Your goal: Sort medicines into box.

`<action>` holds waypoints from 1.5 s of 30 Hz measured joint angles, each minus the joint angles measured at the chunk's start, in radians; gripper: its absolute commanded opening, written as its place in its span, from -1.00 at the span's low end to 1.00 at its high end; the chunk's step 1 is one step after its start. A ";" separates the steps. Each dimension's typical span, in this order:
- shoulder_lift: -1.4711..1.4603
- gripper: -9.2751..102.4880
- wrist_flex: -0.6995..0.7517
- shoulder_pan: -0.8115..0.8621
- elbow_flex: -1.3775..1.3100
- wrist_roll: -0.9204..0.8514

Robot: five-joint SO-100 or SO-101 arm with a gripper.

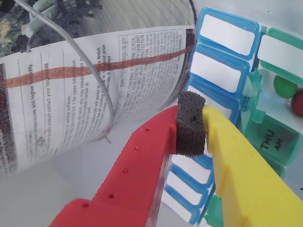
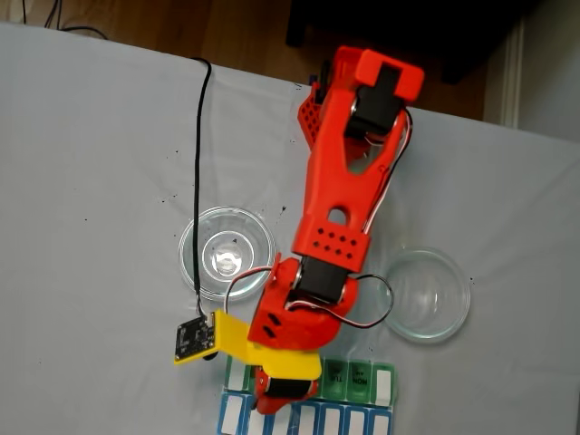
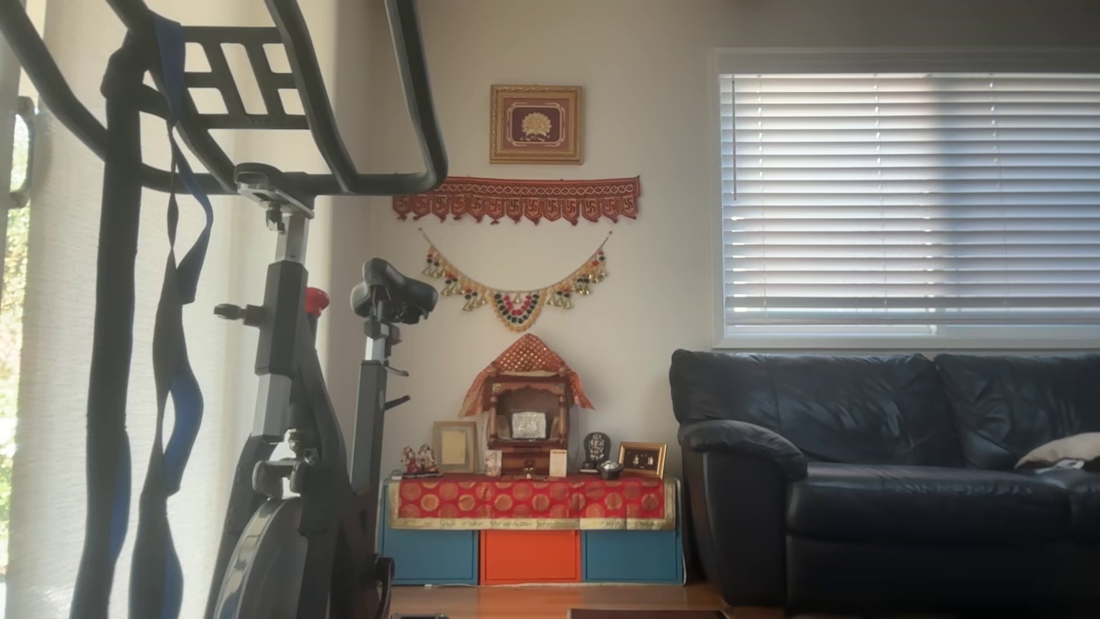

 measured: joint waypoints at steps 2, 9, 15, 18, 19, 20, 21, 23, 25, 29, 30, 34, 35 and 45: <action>-0.018 -0.82 0.000 0.000 0.000 -0.021; -0.115 -0.82 0.000 0.000 0.000 -0.072; -0.133 -0.82 0.028 0.000 0.000 -0.104; -0.133 -0.82 0.064 0.000 0.000 -0.123; -0.133 -0.82 0.078 0.000 0.000 -0.129; -0.133 -0.82 0.089 0.000 -0.002 -0.133; -0.133 -0.82 0.101 0.000 -0.002 -0.138; -0.133 -0.82 0.115 0.000 -0.002 -0.144; -0.133 -0.82 0.124 0.000 -0.002 -0.152; -0.158 -0.82 0.147 0.000 -0.020 -0.164; -0.172 -0.82 0.153 0.000 -0.029 -0.170; -0.210 -0.82 0.170 0.000 -0.069 -0.186; -0.219 -0.82 0.178 0.000 -0.081 -0.187; -0.247 -0.81 0.270 0.000 -0.144 -0.224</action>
